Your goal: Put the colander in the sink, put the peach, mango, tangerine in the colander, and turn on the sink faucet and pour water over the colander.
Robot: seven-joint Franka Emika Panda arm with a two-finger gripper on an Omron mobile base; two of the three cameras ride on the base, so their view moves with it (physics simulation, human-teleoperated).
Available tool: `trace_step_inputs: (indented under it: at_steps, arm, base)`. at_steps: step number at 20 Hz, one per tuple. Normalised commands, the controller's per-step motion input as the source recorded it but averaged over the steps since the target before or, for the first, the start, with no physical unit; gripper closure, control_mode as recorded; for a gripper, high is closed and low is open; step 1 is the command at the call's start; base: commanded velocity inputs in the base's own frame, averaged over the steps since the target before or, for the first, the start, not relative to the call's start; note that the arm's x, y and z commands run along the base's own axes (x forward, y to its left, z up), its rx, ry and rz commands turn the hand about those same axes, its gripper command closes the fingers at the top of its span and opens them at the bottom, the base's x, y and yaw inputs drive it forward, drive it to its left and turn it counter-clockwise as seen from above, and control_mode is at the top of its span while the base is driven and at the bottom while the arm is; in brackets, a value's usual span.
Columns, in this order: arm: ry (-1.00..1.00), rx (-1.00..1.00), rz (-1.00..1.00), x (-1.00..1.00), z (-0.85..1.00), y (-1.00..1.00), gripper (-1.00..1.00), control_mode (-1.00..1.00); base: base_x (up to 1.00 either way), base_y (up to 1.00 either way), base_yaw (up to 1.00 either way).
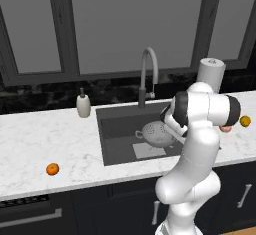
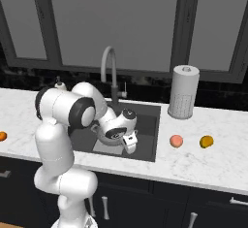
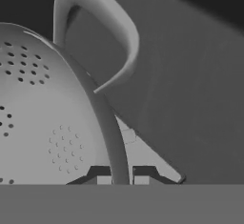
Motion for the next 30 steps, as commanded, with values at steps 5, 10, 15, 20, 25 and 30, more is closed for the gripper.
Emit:
trace_step_inputs:
  at_steps: [5,10,15,20,25,30]
  arm:
    - [0.05,0.01,0.07,0.49,-0.34,0.0,1.0,-1.0]
    - [0.03,0.0,0.06,0.36,-0.53,0.0,1.0,-1.0]
    - [0.0,0.0,0.05,0.29,-0.55,-0.04,1.0,-1.0]
    - [0.0,0.0,0.05,0.1,-0.46,-0.18,1.0,-1.0]
    - [0.0,0.01,0.01,-0.01,-0.05,-0.06,-1.0,-1.0]
    - [-0.09,0.04,0.01,-0.19,0.03,-0.01,-1.0,-1.0]
  base:
    - [0.0,0.0,0.0]
    - [0.0,0.0,0.0]
    - [0.0,0.0,0.0]
    - [0.0,0.0,0.0]
    - [0.0,0.0,0.0]
    - [0.0,0.0,0.0]
